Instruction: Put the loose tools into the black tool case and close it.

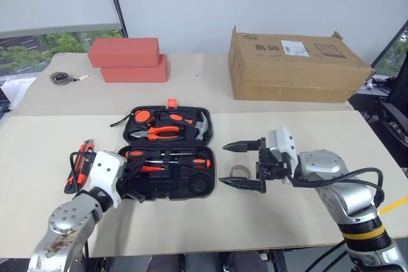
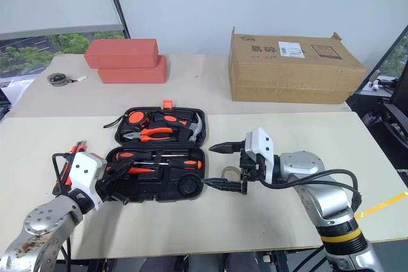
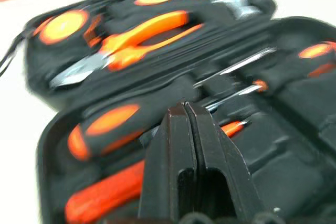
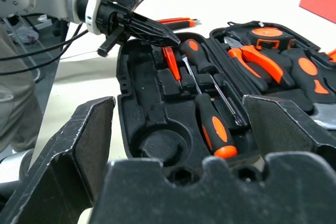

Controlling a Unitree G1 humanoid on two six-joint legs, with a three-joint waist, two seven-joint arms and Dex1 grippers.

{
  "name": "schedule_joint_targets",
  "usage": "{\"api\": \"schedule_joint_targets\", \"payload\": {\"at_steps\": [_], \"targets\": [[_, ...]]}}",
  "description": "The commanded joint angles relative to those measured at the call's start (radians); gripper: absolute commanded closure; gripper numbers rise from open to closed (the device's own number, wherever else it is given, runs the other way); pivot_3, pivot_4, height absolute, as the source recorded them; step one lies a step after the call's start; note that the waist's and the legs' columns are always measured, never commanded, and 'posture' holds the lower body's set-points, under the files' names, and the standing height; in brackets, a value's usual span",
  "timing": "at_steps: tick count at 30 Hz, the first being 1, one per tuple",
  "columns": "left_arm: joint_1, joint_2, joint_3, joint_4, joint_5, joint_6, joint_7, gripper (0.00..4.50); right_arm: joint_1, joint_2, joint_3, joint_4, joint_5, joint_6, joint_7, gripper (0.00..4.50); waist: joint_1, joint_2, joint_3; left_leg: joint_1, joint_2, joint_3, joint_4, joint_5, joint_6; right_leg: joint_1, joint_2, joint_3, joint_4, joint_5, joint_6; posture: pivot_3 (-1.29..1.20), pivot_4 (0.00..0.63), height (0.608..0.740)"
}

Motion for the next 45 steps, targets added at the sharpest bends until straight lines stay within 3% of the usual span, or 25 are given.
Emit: {"api": "schedule_joint_targets", "payload": {"at_steps": [1,17,28,34,39,45], "targets": [[0.001,-0.015,-0.018,-0.012,0.034,0.005,0.056,4.42,-0.018,0.005,-0.005,-0.008,0.005,-0.023,0.011,0.0,0.0,0.0,0.0,0.0,0.0,0.0,0.0,0.0,0.0,0.001,0.0,0.0,0.0,0.0,0.0,0.0,0.15,0.712],[-0.076,0.008,-0.12,0.133,0.068,0.096,0.073,4.42,-0.017,0.002,-0.019,-0.015,-0.001,-0.024,-0.012,0.0,0.002,0.007,-0.004,0.005,0.0,-0.001,0.0,-0.002,-0.004,0.006,0.0,0.0,-0.001,0.0,0.0,0.0,0.15,0.712],[-0.017,-0.033,-0.111,0.171,0.074,0.09,0.104,4.42,-0.03,0.009,-0.013,-0.004,-0.008,-0.024,-0.009,0.0,0.0,0.016,-0.009,0.011,0.0,-0.002,-0.002,-0.003,-0.005,0.01,-0.002,0.0,-0.001,-0.003,-0.004,0.0,0.15,0.712],[-0.035,-0.121,-0.019,0.111,0.028,-0.068,0.131,4.42,-0.049,0.013,-0.007,0.014,-0.009,-0.026,0.007,0.0,-0.004,0.017,-0.01,0.011,0.0,-0.002,-0.002,-0.003,-0.005,0.01,-0.002,0.0,-0.002,-0.003,-0.004,0.0,0.15,0.712],[-0.065,-0.192,0.101,0.059,-0.01,-0.196,0.182,4.42,-0.068,0.021,0.0,0.033,-0.007,-0.029,0.026,0.0,-0.004,0.01,-0.006,0.006,0.0,-0.004,-0.002,-0.003,-0.005,0.007,-0.006,-0.002,-0.003,-0.002,-0.003,0.0,0.15,0.712],[-0.112,-0.202,0.282,0.067,-0.056,-0.178,0.31,4.42,-0.102,0.052,-0.007,0.051,0.016,-0.021,0.039,0.0,-0.004,0.009,-0.006,0.003,-0.001,-0.005,-0.002,-0.004,-0.002,0.007,-0.005,-0.002,-0.006,-0.001,0.0,0.0,0.15,0.712]]}}
